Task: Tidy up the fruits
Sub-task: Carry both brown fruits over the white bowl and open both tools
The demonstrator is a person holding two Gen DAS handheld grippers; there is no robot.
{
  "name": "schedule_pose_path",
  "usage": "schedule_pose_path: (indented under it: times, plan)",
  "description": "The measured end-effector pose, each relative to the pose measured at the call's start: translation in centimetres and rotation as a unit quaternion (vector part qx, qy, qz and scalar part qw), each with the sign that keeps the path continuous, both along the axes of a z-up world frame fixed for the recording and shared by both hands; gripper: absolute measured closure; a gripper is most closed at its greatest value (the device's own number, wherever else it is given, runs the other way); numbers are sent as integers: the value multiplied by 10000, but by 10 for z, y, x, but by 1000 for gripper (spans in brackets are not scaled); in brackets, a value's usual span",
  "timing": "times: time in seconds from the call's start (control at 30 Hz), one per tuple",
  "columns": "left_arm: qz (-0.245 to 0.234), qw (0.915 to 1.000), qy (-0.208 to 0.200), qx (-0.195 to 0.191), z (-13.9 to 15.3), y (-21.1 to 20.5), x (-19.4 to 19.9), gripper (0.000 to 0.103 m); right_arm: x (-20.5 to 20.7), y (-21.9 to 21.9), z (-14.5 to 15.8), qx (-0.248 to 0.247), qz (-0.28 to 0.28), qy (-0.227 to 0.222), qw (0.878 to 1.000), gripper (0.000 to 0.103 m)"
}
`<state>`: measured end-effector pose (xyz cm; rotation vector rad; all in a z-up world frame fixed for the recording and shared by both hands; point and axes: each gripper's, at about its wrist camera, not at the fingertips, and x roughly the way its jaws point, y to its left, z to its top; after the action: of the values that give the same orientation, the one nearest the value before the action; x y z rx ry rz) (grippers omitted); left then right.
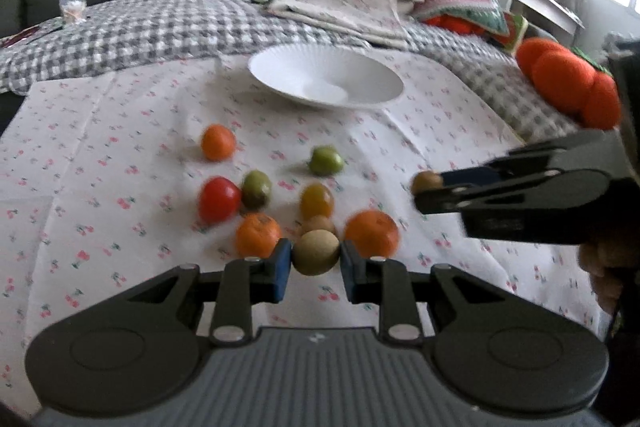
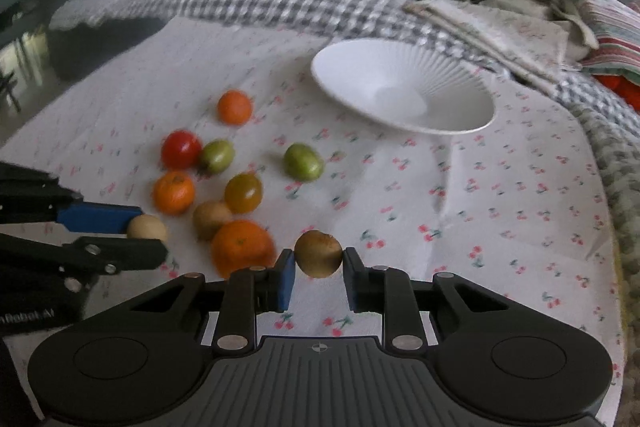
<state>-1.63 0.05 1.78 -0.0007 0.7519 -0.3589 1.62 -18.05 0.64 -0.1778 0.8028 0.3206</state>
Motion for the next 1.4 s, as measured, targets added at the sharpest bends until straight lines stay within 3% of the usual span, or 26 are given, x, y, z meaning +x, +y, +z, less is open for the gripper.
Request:
schedule_pose_path:
  times: [0.37,0.5,0.7,0.93,1.13,1.4]
  plan:
    - [505,9976,-433,-193,53,14,45,78,30,-42,62,842,-412,-382,9949,79]
    - [506,9976,-316,-339,55,6,70,78,58,-59,73,972,-580,-444,9926,79]
    - [396,9988,-105,-283,42,-19,107,78,87,-67,56,845,-738,-227,9934,79]
    - [227,9995,-195,-36,30,-56,145,78,112,-59,38,547,-627,-128,9964,79]
    - [209,9997,-69,105,2,-65,173,78,129,-58,32,578,-584,-204,9964,79]
    - [30,9998,-147,143,-8,-76,188,78,147,-49,14,435,-484,-108,9978,79]
